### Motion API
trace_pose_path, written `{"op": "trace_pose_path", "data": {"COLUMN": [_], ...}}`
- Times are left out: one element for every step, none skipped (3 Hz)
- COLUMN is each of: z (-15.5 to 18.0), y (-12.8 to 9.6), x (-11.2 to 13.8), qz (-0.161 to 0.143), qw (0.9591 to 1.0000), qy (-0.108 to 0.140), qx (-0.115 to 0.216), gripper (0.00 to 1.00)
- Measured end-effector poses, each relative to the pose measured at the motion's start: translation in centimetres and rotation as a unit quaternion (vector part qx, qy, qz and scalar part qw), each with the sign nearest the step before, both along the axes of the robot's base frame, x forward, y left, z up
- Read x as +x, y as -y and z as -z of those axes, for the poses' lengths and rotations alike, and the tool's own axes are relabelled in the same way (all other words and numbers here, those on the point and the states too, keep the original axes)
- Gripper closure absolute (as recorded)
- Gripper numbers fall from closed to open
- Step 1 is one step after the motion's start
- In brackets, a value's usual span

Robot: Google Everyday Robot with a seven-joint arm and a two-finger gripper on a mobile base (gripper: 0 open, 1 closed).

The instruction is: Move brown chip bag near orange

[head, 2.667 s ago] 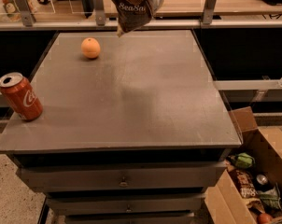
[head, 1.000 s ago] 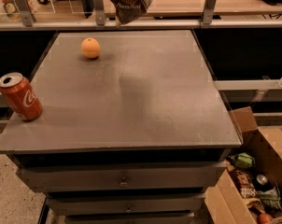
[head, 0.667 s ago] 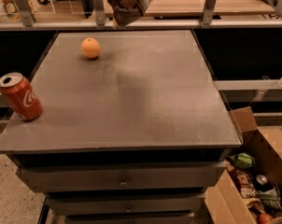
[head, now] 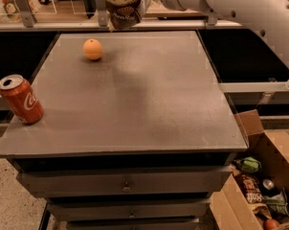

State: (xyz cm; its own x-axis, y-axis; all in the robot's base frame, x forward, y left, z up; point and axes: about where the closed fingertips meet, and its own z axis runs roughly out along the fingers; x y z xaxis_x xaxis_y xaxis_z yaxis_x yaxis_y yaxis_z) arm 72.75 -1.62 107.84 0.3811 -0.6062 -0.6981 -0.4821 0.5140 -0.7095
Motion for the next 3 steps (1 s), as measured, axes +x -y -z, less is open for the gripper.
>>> {"op": "trace_pose_path", "data": {"z": [1.1,2.0,2.4], "y": [-0.2,0.6,1.7], "x": [0.8,1.9,2.9], "qz": [0.001,0.012,0.022], "qw": [0.9998,0.9995,0.9992], "qy": [0.011,0.013,0.017], "qx": [0.017,0.026,0.029], "gripper": [1.0,1.0,1.0]}}
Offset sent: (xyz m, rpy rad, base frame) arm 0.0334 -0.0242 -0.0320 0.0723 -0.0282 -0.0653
